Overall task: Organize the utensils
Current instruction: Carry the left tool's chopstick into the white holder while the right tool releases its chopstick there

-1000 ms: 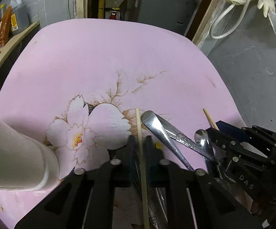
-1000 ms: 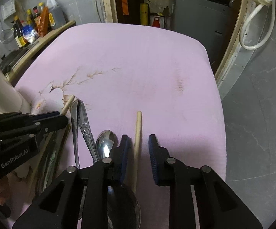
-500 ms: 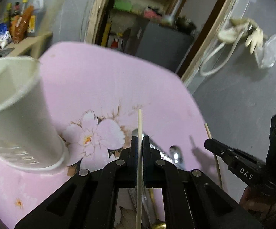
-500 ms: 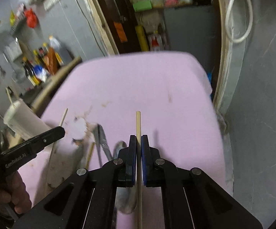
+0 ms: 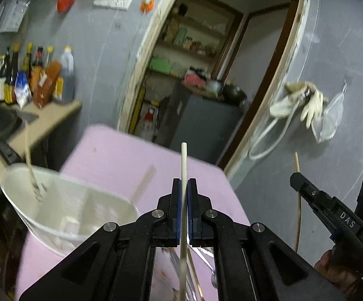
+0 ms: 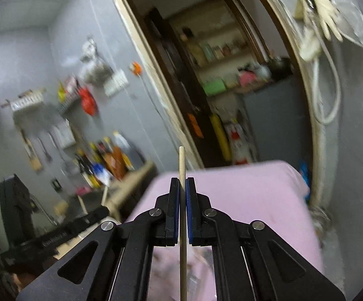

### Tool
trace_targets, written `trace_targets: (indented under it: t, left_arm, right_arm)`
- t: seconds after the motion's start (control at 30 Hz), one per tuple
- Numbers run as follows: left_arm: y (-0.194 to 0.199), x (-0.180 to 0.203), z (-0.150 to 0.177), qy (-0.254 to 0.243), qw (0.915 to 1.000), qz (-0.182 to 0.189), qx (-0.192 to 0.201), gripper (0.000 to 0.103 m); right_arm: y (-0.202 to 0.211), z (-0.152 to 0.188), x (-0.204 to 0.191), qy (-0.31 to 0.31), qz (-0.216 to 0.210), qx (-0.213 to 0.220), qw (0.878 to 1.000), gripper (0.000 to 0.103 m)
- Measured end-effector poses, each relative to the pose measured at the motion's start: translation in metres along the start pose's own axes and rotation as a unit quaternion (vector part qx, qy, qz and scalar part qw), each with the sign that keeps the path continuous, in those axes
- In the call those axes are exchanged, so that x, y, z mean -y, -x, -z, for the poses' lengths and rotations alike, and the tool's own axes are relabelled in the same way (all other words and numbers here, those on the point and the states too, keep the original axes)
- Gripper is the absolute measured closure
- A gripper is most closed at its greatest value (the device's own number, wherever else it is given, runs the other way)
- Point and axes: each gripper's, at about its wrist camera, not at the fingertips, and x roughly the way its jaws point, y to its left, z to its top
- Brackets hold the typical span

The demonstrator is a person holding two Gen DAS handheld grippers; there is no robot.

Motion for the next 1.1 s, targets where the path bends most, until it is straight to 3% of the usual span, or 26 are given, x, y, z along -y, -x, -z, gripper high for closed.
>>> trace_targets:
  t: [0.27, 0.43, 0.63, 0.8, 1.1]
  left_arm:
    - [0.033, -0.053, -0.062, -0.010, 0.9978, -0.014, 0.064, 0.101]
    - [0.040, -0.096, -0.085, -0.009, 0.9952, -0.024, 0.094, 0.101]
    - [0.036, -0.150, -0.095, 0.030, 0.9913, -0.025, 0.126, 0.101]
    - [0.029, -0.183, -0.084, 0.069, 0.9868, -0.022, 0.145, 0.101]
    - [0.019, -0.201, -0.074, 0.092, 0.9780, -0.049, 0.181, 0.101]
  right_arm:
    - [-0.035, -0.023, -0.078, 0.008, -0.051, 0.085, 0.995, 0.100]
    - [-0.063, -0.026, -0.111, 0.000, -0.054, 0.120, 0.991, 0.100]
    - [-0.089, -0.014, -0.127, -0.016, -0.026, 0.154, 0.988, 0.100]
    - [-0.104, 0.009, -0.126, -0.009, 0.015, 0.164, 0.986, 0.100]
    - [-0.118, 0.042, -0.122, -0.003, 0.057, 0.148, 0.987, 0.100]
